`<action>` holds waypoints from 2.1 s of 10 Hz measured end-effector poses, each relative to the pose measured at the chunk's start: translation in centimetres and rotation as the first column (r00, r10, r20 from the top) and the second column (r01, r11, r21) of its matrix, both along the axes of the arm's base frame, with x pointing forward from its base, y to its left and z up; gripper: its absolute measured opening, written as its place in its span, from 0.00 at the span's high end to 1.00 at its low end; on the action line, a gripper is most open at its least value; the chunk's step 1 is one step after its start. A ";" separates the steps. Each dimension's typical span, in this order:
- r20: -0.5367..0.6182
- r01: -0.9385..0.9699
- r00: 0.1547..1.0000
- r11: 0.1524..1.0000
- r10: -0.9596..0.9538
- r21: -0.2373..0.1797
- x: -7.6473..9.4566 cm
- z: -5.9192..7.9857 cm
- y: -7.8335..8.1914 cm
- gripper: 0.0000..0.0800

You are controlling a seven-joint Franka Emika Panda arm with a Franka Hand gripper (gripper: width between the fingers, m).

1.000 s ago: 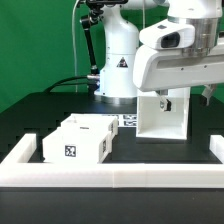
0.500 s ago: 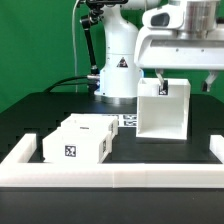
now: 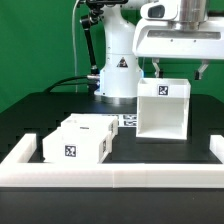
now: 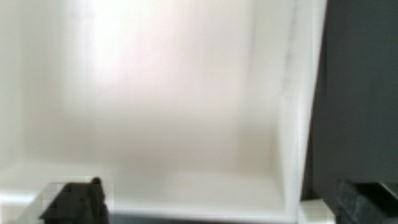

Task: Assemble drawer

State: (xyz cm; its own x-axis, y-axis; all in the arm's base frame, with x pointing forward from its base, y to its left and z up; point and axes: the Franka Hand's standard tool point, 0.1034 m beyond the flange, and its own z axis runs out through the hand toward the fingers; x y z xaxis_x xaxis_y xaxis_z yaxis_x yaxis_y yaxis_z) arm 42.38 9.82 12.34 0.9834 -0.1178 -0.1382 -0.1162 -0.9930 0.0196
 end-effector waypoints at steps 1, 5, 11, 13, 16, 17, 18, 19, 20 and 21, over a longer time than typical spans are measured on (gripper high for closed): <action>-0.001 0.018 1.000 1.000 -0.018 0.004 -0.8 -0.5 0.8 0.19; 0.001 0.028 1.000 1.000 -0.028 0.010 -1.4 -1.2 1.3 0.19; 0.023 0.112 0.993 0.993 -0.113 0.029 -3.0 -2.9 2.1 0.35; 0.023 0.115 0.993 0.993 -0.116 0.031 -3.0 -2.9 2.2 0.52; 0.024 0.115 0.993 0.993 -0.116 0.031 -3.0 -2.9 2.2 0.90; 0.024 0.115 0.993 0.993 -0.116 0.031 -3.0 -2.9 2.2 0.95; 0.024 0.115 0.993 0.993 -0.116 0.031 -3.0 -2.9 2.2 0.95; 0.024 0.115 0.993 0.993 -0.116 0.031 -3.0 -2.9 2.2 0.95; 0.024 0.115 0.993 0.993 -0.116 0.031 -3.0 -2.9 2.2 0.95; 0.024 0.115 0.993 0.993 -0.116 0.031 -3.0 -2.9 2.2 0.95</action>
Offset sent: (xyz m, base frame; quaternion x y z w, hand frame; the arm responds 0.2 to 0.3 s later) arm 0.0000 0.0000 0.0000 0.0000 0.0000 0.0000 1.0000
